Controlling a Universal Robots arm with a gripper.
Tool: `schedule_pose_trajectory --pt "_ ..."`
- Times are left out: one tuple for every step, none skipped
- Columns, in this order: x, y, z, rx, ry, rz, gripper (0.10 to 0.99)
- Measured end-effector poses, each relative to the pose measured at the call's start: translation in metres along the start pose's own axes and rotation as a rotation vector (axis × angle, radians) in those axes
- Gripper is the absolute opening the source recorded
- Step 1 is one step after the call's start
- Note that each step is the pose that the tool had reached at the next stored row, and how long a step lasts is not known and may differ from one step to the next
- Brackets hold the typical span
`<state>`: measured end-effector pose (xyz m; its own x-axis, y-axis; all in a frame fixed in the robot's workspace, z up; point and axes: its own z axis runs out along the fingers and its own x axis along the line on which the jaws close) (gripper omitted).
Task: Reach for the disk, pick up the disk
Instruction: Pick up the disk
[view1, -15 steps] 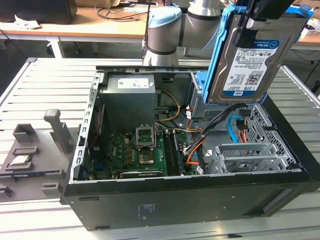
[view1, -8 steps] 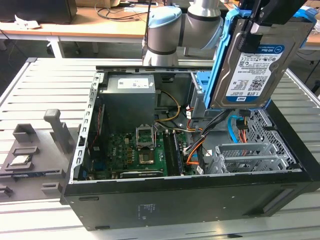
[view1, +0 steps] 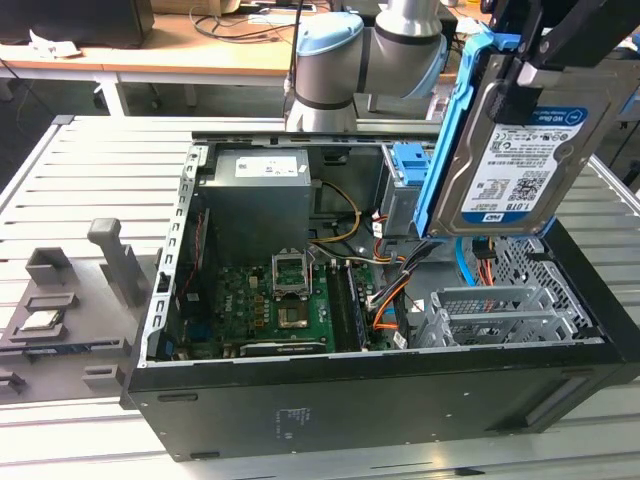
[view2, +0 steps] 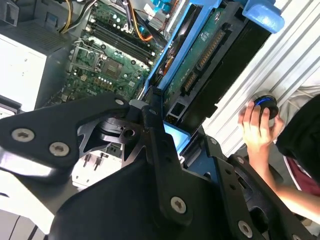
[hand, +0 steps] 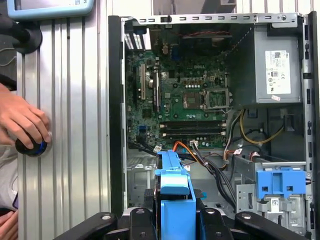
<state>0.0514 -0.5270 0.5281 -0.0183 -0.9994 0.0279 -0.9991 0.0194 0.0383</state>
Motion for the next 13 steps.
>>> schedule_pose_trajectory --pt "0.0018 0.0000 0.0000 0.000 0.0001 0.000 0.369" --pt "0.0034 -0.0001 0.0001 0.000 0.0000 0.000 0.369" --pt "0.0058 -0.0001 0.0002 0.000 0.0001 0.000 0.369" --pt "0.0069 -0.0008 0.0003 0.000 0.0000 0.000 0.369" --pt "0.0070 -0.0037 0.0001 0.000 0.0002 0.000 0.369" --pt "0.0069 -0.0088 0.0000 -0.001 0.0000 0.000 0.369" --pt "0.0069 -0.0134 -0.0002 -0.002 0.0001 0.000 0.369" --pt "0.0067 -0.0192 -0.0004 -0.004 0.0001 0.000 0.369" --pt "0.0067 -0.0238 -0.0006 -0.005 0.0002 0.000 0.369" --pt "0.0066 -0.0273 -0.0008 -0.006 0.0002 0.000 0.369" --pt "0.0065 -0.0310 -0.0008 -0.006 0.0001 0.000 0.369" --pt "0.0065 -0.0334 -0.0010 -0.007 0.0003 0.000 0.369" --pt "0.0064 -0.0378 -0.0010 -0.008 0.0002 0.000 0.369"
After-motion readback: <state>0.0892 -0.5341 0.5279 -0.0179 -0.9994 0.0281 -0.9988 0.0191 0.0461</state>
